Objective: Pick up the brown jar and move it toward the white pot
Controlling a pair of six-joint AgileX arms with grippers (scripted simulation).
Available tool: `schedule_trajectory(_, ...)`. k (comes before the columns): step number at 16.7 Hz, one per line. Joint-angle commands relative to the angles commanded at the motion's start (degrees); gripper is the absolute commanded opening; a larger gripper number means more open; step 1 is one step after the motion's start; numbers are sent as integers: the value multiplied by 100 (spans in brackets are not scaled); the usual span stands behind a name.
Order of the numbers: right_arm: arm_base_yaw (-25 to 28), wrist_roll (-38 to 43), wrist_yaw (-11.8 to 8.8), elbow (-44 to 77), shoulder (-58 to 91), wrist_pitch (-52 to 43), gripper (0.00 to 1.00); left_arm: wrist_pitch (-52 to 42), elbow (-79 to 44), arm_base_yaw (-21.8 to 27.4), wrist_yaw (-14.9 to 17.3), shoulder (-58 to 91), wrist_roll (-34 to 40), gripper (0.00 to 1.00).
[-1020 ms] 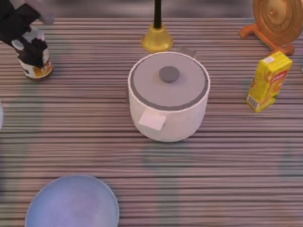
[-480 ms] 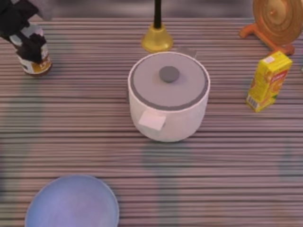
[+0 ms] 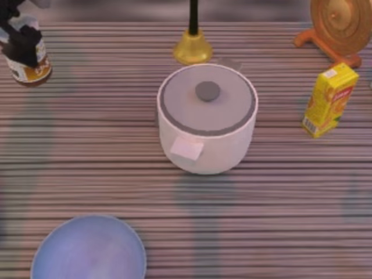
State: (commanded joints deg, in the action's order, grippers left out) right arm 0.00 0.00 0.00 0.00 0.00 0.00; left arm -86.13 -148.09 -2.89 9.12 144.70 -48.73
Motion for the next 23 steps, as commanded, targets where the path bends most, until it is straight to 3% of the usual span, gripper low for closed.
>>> schedule_trajectory(7, 0, 0, 0, 0, 0, 0, 100, 813, 2966, -91, -26, -2044, -34, 0)
schedule_trajectory(16, 0, 0, 0, 0, 0, 0, 100, 995, 3403, -51, -45, -2431, 17, 0)
schedule_trajectory(19, 0, 0, 0, 0, 0, 0, 100, 1190, 3605, 139, -147, -2513, 572, 0)
schedule_trajectory(23, 0, 0, 0, 0, 0, 0, 100, 1635, 4131, 604, -396, -2694, 1969, 0)
